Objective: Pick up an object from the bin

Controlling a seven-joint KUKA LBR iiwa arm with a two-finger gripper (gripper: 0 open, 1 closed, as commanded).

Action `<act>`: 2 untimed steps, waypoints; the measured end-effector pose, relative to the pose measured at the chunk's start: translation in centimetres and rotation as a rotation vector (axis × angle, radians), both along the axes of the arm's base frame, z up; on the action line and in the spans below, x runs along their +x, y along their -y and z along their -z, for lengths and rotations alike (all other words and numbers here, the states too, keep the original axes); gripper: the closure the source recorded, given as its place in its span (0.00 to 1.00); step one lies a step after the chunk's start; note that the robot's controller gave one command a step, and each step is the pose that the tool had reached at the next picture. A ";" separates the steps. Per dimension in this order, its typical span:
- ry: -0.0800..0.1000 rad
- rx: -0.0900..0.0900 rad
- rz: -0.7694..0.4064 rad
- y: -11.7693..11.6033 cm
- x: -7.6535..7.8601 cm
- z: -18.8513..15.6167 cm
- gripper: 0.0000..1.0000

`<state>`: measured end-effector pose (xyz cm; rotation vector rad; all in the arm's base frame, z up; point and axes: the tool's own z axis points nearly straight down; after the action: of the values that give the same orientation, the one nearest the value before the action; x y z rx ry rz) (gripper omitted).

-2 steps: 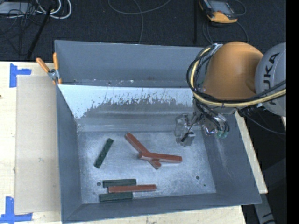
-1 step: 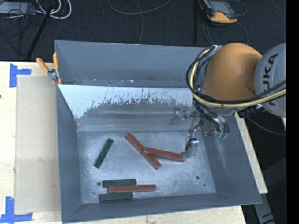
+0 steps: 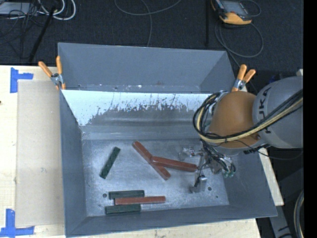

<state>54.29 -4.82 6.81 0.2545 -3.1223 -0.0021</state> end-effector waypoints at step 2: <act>0.006 0.000 -0.085 2.7 -2.1 -1.9 1.00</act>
Offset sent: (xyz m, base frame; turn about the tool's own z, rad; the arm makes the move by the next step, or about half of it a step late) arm 0.0000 0.0000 0.0000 0.0000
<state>52.18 -7.56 8.70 0.3880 -3.1145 -0.0007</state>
